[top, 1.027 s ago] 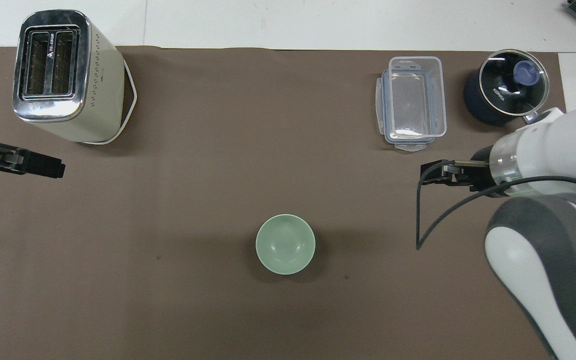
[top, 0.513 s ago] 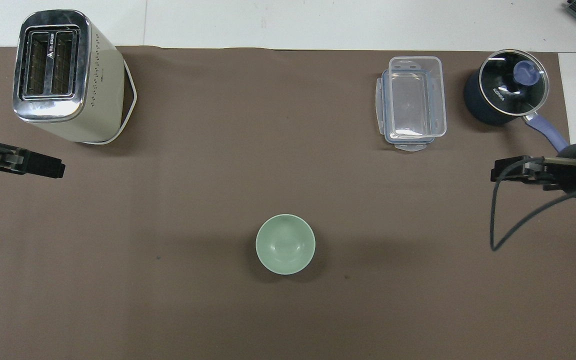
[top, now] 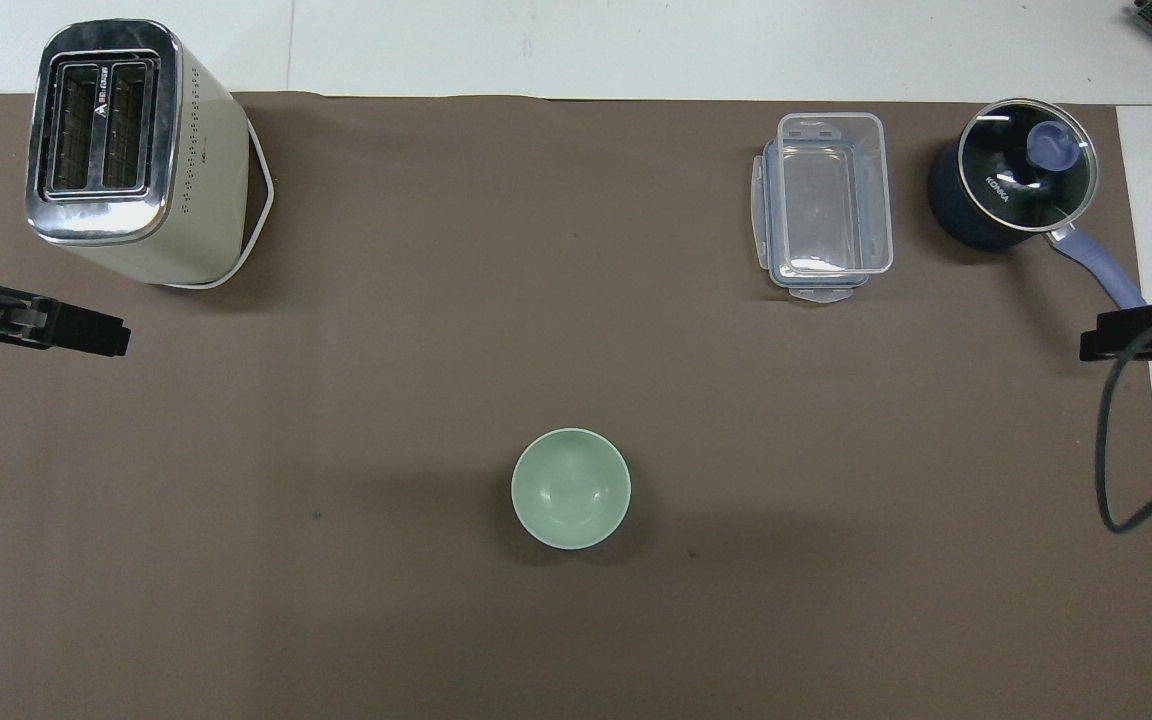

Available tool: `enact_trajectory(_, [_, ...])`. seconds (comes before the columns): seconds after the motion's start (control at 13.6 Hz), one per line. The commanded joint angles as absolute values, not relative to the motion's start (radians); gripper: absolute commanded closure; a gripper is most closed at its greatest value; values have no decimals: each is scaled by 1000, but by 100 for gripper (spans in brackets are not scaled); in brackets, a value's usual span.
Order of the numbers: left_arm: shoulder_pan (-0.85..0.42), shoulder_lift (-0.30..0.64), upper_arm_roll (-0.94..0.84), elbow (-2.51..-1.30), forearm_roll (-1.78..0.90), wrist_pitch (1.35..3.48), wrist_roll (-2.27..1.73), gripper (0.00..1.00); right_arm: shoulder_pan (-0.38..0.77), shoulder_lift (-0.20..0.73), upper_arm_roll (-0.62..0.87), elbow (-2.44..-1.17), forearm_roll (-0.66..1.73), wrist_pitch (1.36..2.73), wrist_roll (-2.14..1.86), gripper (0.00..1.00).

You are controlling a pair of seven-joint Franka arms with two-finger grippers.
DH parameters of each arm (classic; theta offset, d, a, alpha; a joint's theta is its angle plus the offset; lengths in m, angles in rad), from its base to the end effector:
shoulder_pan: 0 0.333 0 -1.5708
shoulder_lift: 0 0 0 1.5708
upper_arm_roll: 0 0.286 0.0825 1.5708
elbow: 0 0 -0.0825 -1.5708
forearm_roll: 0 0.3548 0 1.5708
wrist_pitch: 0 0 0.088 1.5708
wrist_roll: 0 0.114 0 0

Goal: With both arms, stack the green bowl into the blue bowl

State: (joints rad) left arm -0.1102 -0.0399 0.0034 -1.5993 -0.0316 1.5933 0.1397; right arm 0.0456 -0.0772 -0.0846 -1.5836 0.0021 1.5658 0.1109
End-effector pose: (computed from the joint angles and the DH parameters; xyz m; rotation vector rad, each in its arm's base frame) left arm 0.5134 -0.0586 0.5977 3.0864 -0.3821 0.0535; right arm 0.5032 -0.0211 0.6210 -3.1207 0.2341 -0.0920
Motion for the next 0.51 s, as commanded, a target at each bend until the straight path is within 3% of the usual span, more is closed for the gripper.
enact_trajectory(0.0, [-98, -29, -5, -1575, -23, 1582, 146, 0, 32, -66, -77, -1551, -5, 1531, 61, 0])
enact_trajectory(0.44, [-100, -29, -5, -1577, -17, 1575, 146, 0, 32, -110, -81, -1529, -15, 1460, 38, 0])
